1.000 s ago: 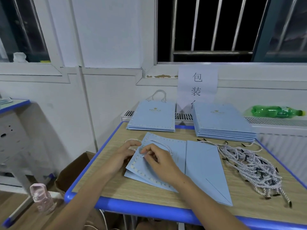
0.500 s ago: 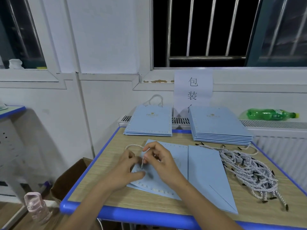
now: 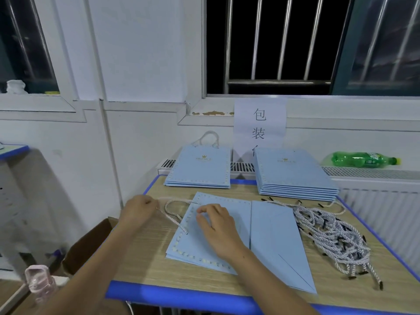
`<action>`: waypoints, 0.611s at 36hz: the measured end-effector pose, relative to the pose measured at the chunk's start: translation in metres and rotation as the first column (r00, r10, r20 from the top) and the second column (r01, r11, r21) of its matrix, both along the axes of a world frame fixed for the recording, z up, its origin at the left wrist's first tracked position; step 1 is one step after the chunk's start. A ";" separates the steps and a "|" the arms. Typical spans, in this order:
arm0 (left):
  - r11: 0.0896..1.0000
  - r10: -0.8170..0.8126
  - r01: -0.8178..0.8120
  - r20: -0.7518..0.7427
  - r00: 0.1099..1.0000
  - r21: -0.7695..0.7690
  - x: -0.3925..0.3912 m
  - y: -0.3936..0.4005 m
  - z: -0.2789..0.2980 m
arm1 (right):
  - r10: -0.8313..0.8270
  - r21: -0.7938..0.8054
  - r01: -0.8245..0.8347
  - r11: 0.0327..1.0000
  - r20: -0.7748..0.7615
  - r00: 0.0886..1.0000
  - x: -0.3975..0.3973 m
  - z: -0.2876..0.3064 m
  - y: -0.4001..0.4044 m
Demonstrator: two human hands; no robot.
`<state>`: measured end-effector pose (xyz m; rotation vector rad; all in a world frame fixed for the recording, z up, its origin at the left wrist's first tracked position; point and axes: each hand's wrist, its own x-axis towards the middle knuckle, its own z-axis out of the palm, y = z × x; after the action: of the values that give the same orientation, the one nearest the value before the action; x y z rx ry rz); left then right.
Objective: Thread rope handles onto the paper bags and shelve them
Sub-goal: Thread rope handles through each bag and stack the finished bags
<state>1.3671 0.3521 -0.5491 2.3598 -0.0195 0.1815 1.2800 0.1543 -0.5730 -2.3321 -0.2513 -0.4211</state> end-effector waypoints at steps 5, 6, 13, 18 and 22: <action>0.922 -0.358 0.324 0.150 0.922 0.213 -0.006 -0.006 -0.011 | -0.003 -0.097 -0.001 0.995 -0.032 0.999 -0.001 0.000 0.001; 0.906 -0.404 0.373 0.147 0.903 0.199 -0.007 -0.010 -0.013 | -0.007 -0.090 0.004 0.996 -0.037 0.999 -0.001 0.001 0.001; 0.866 -0.190 0.073 0.190 0.963 0.495 0.001 -0.014 -0.014 | -0.023 -0.152 0.014 0.988 -0.058 0.998 0.000 0.001 0.001; 0.784 -0.042 -0.016 0.079 0.996 0.621 0.005 0.003 -0.003 | -0.042 -0.216 0.026 0.976 -0.070 0.997 0.001 0.000 0.001; 0.863 -0.090 0.118 -0.080 0.993 0.491 0.003 -0.001 0.015 | -0.044 -0.302 0.021 0.953 -0.072 0.996 0.000 -0.001 0.002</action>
<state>1.3701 0.3512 -0.5342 2.8694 -0.1884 0.0610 1.2805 0.1567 -0.5744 -2.6486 -0.2542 -0.3242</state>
